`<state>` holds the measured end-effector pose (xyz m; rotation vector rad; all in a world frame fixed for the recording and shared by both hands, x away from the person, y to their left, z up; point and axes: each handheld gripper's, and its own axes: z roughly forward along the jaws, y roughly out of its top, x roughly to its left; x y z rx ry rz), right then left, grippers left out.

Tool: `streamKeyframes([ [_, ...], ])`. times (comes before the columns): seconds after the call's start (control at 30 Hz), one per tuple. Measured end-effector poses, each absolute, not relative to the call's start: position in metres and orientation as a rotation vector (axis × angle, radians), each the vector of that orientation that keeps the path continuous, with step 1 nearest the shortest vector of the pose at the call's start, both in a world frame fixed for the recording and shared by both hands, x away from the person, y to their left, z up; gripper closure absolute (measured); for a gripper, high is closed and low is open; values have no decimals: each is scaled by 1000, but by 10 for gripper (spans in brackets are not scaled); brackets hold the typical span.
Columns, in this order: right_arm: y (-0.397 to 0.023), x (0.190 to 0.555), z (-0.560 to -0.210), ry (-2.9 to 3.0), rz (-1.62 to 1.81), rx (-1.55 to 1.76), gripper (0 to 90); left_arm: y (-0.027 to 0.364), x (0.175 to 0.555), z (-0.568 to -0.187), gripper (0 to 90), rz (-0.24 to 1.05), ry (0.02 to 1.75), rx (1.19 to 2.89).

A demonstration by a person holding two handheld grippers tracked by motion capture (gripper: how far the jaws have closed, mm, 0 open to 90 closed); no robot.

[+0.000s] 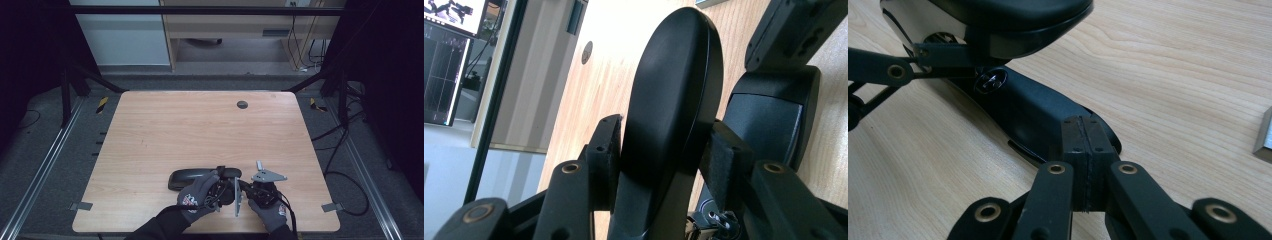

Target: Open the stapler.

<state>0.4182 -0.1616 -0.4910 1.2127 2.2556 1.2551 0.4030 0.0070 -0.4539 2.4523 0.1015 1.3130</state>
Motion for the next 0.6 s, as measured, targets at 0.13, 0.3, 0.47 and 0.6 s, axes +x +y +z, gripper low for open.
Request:
streamKeyframes([
  [0.13,-158,419,-494,2273,1239,1204,900,7,403,-454,540,1309,103,2452],
  [0.3,-156,420,-496,2282,1239,1218,900,7,403,-454,540,1310,101,2452],
  [0.47,-153,422,-499,2290,1241,1209,900,7,403,-454,540,1306,105,2453],
  [0.6,-151,421,-499,2294,1246,1206,900,8,403,-453,539,1307,102,2452],
])
